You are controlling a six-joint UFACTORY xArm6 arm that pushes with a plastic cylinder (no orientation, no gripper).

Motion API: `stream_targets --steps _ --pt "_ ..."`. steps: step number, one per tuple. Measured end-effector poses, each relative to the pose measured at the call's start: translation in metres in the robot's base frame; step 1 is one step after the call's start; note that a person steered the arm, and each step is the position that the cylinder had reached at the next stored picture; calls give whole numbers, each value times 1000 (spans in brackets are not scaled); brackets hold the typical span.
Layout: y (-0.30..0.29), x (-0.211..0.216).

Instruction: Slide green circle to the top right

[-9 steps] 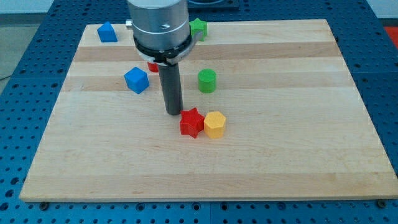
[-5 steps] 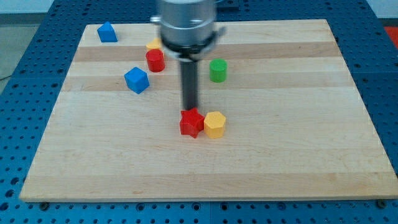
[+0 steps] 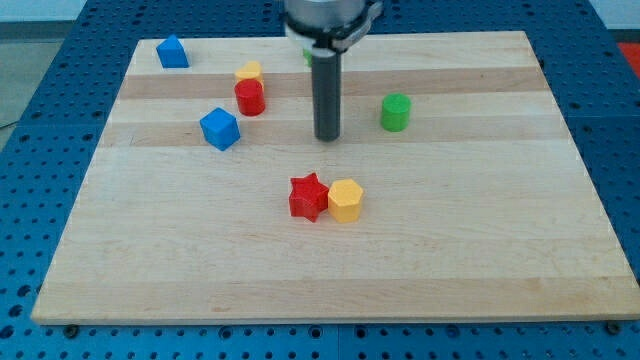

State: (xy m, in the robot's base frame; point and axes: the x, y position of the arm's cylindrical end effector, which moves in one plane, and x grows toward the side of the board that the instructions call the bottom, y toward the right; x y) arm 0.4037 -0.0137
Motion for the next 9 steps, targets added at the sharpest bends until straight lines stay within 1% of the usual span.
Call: stream_targets --steps 1,2,3,4,5,6,7,8,9 --pt "49 -11" --pt "105 -66" --pt "113 -76" --pt "99 -34" --pt "121 -44" --pt "145 -105" --pt "147 -116" --pt "134 -73" --pt "153 -72"
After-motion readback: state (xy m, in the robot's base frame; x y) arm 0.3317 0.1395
